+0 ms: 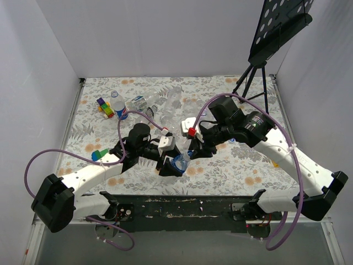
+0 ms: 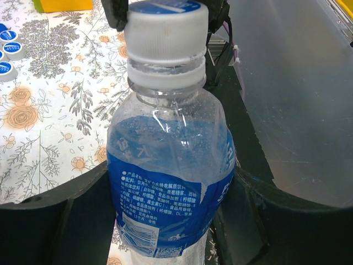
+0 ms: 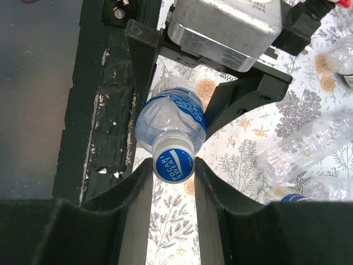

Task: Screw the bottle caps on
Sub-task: Screw the bottle cap onto the plastic bottle.

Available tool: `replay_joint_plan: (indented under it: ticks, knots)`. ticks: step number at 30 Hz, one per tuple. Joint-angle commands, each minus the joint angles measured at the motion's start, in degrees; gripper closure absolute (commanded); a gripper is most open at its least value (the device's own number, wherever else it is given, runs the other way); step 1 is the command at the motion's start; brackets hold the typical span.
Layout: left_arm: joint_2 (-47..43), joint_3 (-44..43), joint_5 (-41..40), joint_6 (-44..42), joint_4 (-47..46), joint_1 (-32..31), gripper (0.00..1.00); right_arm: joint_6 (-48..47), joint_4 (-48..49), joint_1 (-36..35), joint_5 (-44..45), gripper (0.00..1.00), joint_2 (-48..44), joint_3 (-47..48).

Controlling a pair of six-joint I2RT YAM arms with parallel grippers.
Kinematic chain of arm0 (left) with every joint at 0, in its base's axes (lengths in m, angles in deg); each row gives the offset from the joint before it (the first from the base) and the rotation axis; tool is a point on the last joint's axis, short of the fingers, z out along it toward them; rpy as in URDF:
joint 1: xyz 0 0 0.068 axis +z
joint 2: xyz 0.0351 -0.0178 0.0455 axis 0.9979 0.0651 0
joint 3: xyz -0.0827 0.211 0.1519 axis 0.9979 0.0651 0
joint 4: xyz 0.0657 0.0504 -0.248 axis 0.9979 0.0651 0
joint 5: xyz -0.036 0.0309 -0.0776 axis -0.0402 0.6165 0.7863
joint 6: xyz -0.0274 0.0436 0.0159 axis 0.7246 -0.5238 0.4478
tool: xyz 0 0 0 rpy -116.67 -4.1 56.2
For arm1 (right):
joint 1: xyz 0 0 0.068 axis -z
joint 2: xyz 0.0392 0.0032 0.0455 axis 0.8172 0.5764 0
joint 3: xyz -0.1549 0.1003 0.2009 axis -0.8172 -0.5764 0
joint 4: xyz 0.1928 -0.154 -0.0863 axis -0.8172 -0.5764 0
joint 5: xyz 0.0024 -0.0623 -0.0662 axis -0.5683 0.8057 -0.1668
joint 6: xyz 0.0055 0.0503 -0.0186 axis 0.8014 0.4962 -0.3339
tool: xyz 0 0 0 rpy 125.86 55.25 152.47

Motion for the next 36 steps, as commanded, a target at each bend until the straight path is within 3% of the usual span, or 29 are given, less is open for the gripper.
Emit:
replay_joint_plan:
  ticks: [1, 4, 6, 12, 16, 19, 24, 27, 32, 36]
  knots:
    - [-3.0, -0.8, -0.6, -0.7, -1.3, 0.2, 1.0, 2.2, 0.5, -0.4, -0.1, 0.71, 1.3, -0.5]
    - [-4.4, 0.2, -6.1, -1.1, -2.5, 0.1, 1.0, 7.6, 2.3, -0.4, 1.4, 0.76, 2.1, -0.5]
    - [-5.7, 1.4, -14.2, -0.6, -4.6, -0.5, 1.0, 14.7, 4.8, -0.5, 4.7, 0.82, 2.6, -1.0]
    - [-7.6, 4.9, -48.5, -4.4, -8.0, -7.7, 1.0, 43.4, 11.3, -0.4, 18.7, 0.92, 5.8, -3.4]
    - [-8.9, 7.4, -65.0, -6.6, -11.5, -12.2, 1.0, 52.1, 15.2, -0.4, 21.0, 0.99, 6.6, -6.5]
    - [-9.6, 8.2, -71.2, -8.4, -12.7, -14.0, 1.0, 53.1, 16.3, -0.4, 23.4, 0.98, 5.8, -6.6]
    - [-10.3, 7.0, -64.4, -8.0, -8.8, -14.0, 1.0, 48.2, 15.9, -0.4, 22.7, 0.6, 2.8, -2.9]
    - [-10.4, 5.6, -51.1, -8.6, -4.2, -13.4, 1.0, 41.6, 14.1, -0.4, 21.3, 0.39, 0.9, 0.4]
    - [-9.3, 3.0, -32.3, -7.3, 0.5, -11.3, 1.0, 30.3, 10.5, -0.4, 17.9, 0.29, -1.9, 3.1]
    - [-8.3, 1.3, -19.1, -5.3, 1.9, -8.4, 1.0, 20.7, 7.6, -0.4, 10.9, 0.28, -3.5, 2.0]
